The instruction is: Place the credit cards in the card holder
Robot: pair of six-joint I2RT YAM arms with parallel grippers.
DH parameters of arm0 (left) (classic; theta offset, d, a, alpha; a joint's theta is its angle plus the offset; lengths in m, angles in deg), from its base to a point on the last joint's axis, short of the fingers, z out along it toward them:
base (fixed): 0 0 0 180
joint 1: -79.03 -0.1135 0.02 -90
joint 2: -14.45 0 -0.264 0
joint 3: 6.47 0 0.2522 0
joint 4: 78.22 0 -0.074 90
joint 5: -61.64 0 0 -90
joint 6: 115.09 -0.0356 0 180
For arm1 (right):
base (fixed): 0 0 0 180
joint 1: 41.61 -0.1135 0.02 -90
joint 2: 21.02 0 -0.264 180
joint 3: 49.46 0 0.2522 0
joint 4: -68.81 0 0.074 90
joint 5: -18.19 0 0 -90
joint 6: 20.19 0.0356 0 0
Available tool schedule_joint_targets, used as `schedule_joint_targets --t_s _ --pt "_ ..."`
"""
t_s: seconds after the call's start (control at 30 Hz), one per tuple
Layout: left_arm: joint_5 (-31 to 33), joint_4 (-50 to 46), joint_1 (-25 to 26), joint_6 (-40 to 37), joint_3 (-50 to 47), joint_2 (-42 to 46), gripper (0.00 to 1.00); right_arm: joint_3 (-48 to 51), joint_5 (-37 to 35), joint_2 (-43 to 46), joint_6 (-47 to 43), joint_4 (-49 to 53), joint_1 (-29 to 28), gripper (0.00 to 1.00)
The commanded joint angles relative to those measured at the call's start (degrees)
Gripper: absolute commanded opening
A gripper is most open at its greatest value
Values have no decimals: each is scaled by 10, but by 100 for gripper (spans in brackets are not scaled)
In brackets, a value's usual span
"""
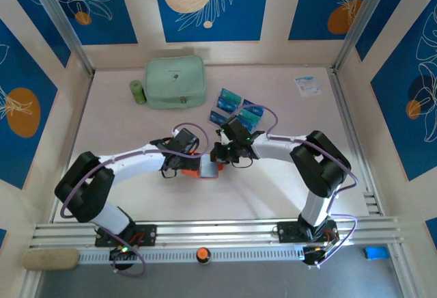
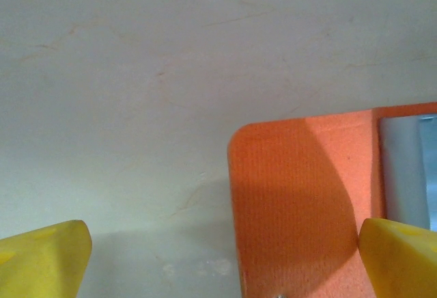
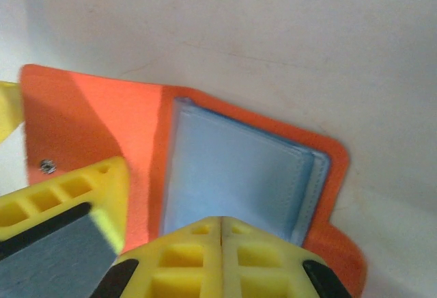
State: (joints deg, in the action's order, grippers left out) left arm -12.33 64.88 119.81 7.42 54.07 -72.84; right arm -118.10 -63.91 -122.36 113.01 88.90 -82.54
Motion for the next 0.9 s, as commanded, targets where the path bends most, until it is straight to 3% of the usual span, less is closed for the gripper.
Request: schedule_joint_targets --t_s 0.0,0.33,0.87 --pt "-7 7 -4 -8 -13 12 100 -18 4 -15 -19 20 6 0" --pt "-24 55 -4 -18 -39 35 100 -22 14 -41 -19 17 9 0" --pt "-104 152 -20 -13 -93 75 100 -30 36 -61 12 -10 -9 0"
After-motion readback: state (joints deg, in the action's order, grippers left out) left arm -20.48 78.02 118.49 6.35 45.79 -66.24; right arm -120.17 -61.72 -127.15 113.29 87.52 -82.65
